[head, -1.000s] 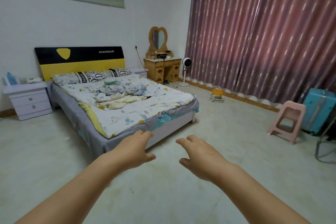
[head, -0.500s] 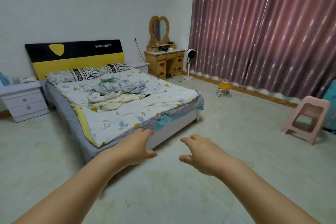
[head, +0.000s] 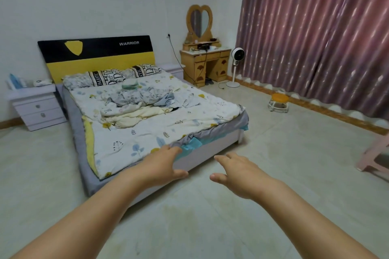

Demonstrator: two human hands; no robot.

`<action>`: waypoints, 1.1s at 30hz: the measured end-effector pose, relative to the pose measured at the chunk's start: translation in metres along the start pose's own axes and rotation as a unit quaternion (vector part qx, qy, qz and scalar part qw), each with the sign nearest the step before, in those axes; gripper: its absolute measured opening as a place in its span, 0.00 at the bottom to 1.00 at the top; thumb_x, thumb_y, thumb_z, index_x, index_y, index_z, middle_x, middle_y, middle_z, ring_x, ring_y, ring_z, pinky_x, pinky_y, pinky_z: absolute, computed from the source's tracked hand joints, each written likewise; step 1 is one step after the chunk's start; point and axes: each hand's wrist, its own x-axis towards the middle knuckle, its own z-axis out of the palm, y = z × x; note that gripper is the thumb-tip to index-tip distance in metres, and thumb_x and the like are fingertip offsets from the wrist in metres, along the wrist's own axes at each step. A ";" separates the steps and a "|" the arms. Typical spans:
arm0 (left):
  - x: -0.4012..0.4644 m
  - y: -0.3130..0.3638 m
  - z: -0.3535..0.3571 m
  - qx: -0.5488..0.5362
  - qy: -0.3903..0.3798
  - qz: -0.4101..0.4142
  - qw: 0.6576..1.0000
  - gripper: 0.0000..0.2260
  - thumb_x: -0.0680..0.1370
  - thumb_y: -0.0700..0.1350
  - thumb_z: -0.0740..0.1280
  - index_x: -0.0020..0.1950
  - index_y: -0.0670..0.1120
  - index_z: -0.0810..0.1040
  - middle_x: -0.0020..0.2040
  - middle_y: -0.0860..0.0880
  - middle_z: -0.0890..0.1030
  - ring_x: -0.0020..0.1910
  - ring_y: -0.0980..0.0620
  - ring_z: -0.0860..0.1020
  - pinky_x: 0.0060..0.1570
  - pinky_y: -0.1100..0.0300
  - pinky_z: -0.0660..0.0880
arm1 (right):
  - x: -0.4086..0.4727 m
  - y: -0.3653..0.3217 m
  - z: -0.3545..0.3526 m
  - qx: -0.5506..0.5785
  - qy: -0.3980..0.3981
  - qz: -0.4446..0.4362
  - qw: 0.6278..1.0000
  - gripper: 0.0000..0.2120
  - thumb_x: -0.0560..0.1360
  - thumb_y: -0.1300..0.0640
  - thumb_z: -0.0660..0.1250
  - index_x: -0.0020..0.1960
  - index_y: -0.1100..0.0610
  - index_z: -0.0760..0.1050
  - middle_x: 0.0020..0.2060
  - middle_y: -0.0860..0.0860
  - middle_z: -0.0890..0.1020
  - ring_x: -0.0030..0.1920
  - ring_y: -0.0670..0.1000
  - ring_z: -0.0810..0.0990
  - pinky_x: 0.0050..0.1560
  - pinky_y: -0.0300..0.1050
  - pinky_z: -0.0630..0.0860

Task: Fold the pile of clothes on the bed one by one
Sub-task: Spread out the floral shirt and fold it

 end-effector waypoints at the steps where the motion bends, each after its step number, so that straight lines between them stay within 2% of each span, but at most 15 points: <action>1: 0.013 -0.003 -0.002 -0.001 -0.002 -0.004 1.000 0.29 0.75 0.57 0.66 0.72 0.50 0.62 0.69 0.47 0.66 0.66 0.47 0.68 0.64 0.55 0.66 | 0.014 0.004 -0.001 -0.001 -0.005 -0.004 1.000 0.29 0.77 0.40 0.57 0.73 0.51 0.58 0.70 0.55 0.64 0.69 0.58 0.63 0.67 0.55 0.64; 6: 0.083 -0.027 -0.016 0.002 0.008 -0.025 1.000 0.27 0.75 0.57 0.65 0.71 0.50 0.63 0.68 0.46 0.67 0.65 0.47 0.70 0.62 0.55 0.68 | 0.091 0.015 -0.015 0.006 -0.007 -0.029 1.000 0.30 0.77 0.41 0.58 0.75 0.50 0.55 0.71 0.54 0.63 0.69 0.58 0.64 0.68 0.53 0.64; 15: 0.213 -0.061 -0.048 -0.025 0.014 -0.056 0.998 0.31 0.74 0.58 0.66 0.73 0.50 0.59 0.71 0.47 0.64 0.65 0.48 0.70 0.61 0.58 0.66 | 0.220 0.031 -0.057 0.011 0.005 -0.065 0.998 0.28 0.78 0.44 0.59 0.75 0.50 0.55 0.70 0.53 0.63 0.67 0.55 0.67 0.63 0.49 0.66; 24: 0.326 -0.062 -0.054 -0.025 0.010 -0.088 0.996 0.30 0.75 0.57 0.66 0.73 0.51 0.59 0.70 0.49 0.66 0.65 0.49 0.69 0.60 0.59 0.66 | 0.338 0.082 -0.093 -0.032 -0.023 -0.097 0.995 0.20 0.77 0.44 0.58 0.66 0.51 0.70 0.61 0.54 0.70 0.62 0.57 0.70 0.60 0.51 0.69; 28: 0.385 -0.047 -0.057 -0.030 0.020 -0.107 0.994 0.29 0.75 0.57 0.66 0.72 0.52 0.59 0.70 0.49 0.67 0.66 0.50 0.69 0.61 0.58 0.67 | 0.393 0.122 -0.113 -0.047 -0.018 -0.120 0.991 0.25 0.78 0.42 0.57 0.71 0.51 0.63 0.66 0.54 0.69 0.65 0.57 0.68 0.62 0.51 0.67; 33: 0.451 -0.030 -0.060 -0.055 0.025 -0.125 0.990 0.30 0.75 0.57 0.66 0.73 0.52 0.58 0.71 0.49 0.65 0.66 0.50 0.68 0.61 0.58 0.66 | 0.457 0.167 -0.140 -0.044 -0.036 -0.135 0.989 0.27 0.78 0.43 0.59 0.73 0.52 0.57 0.65 0.57 0.69 0.64 0.58 0.69 0.62 0.54 0.69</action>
